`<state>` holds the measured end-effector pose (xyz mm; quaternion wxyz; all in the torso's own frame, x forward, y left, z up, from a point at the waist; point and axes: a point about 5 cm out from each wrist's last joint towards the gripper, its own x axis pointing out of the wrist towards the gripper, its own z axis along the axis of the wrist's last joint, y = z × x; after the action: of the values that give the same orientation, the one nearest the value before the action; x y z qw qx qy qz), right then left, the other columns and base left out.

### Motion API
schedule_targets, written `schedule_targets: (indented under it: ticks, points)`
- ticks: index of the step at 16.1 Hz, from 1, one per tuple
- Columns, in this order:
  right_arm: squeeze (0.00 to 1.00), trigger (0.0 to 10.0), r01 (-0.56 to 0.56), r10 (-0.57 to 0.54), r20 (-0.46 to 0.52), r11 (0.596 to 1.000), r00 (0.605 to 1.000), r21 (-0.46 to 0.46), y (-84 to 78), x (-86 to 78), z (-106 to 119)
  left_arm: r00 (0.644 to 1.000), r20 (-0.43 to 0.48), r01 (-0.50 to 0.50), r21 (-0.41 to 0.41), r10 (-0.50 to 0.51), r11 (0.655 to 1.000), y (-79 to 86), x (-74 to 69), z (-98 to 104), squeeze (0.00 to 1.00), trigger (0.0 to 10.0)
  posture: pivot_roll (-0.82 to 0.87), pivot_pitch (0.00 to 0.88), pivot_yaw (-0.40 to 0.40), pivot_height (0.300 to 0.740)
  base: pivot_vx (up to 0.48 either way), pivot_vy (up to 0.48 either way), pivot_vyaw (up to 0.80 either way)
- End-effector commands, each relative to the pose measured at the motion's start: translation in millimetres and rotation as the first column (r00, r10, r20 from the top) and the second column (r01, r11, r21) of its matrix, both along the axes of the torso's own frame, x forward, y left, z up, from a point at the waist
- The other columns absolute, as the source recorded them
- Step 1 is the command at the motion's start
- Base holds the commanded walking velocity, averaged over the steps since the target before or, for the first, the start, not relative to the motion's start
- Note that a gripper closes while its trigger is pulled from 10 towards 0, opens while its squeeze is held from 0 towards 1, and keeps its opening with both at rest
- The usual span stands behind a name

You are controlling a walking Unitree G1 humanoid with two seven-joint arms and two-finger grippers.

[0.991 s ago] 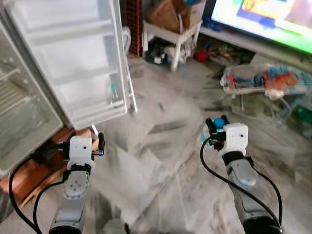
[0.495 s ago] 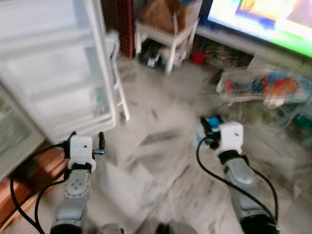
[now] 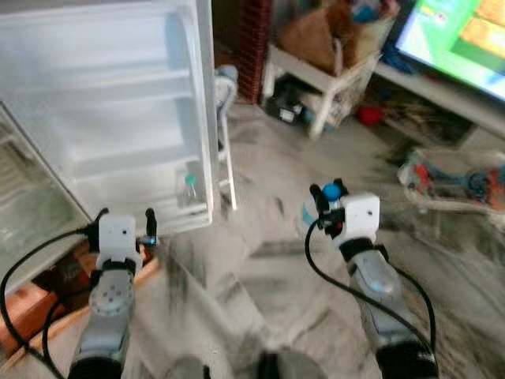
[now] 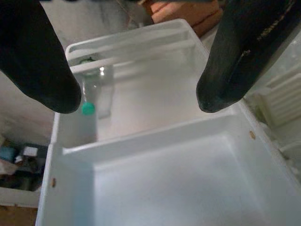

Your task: Restocking fridge

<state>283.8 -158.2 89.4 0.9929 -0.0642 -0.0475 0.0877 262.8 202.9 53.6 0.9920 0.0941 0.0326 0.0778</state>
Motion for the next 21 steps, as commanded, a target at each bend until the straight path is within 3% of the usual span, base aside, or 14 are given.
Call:
schedule_targets:
  ticks: [1,9,12,16,21]
  points:
    - [0.00,10.0,0.011,-0.011,0.037,1.000,0.999,0.015,-2.7,1.4,7,1.000,-0.005,0.006,0.010,-0.006,1.000,1.0,-0.2,0,0.00,10.0,0.09,0.083,-0.072,0.740,0.424,0.000,0.49]
    - [0.00,10.0,0.028,-0.029,0.033,0.999,0.999,0.039,-3.9,3.3,6,1.000,-0.006,-0.001,0.010,0.001,1.000,0.1,1.3,0,0.00,10.0,0.09,0.079,-0.070,0.740,0.368,0.235,0.06]
    - [0.00,10.0,-0.001,0.000,0.042,1.000,0.999,0.027,-1.1,3.7,8,1.000,-0.005,-0.014,0.012,0.014,1.000,0.7,-0.2,0,0.00,10.0,0.09,0.078,-0.068,0.740,0.000,0.000,0.00]
    - [0.00,10.0,-0.018,0.016,0.045,0.999,0.999,0.032,0.7,2.5,8,0.998,-0.037,-0.042,-0.002,0.042,0.999,2.1,-9.7,-8,0.00,10.0,0.09,0.078,-0.074,0.740,0.000,0.000,0.75]
    - [0.00,10.0,-0.049,0.047,0.060,0.999,0.997,0.018,5.5,4.4,12,0.998,-0.041,-0.040,-0.014,0.040,0.999,-0.7,-10.5,-8,0.00,10.0,0.09,0.078,-0.077,0.740,0.000,0.000,0.74]
